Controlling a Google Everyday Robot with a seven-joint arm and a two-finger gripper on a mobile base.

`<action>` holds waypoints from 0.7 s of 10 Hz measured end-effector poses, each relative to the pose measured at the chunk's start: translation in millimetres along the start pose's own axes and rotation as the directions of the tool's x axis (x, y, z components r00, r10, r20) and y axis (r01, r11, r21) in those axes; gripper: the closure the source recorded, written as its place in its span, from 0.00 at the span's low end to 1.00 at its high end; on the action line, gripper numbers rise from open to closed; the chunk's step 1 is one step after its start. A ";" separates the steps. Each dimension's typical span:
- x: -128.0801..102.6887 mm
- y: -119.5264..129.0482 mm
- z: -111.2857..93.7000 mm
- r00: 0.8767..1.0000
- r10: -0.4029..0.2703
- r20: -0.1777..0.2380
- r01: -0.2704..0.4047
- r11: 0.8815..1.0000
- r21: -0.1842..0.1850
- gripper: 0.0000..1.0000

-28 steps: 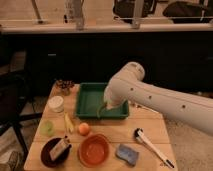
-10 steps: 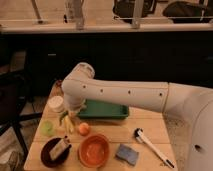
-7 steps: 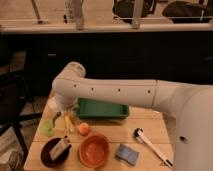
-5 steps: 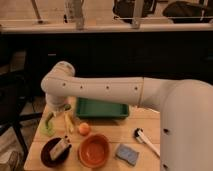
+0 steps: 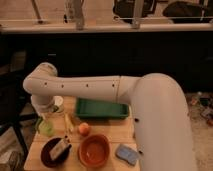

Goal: Place pepper in plastic cup

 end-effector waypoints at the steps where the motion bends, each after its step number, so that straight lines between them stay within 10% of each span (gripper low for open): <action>1: -2.0 -1.9 4.3 1.000 -0.018 0.004 0.018 1.000 -0.009 1.00; 7: -3.0 -6.7 44.2 0.995 -0.095 0.024 0.097 0.992 -0.085 1.00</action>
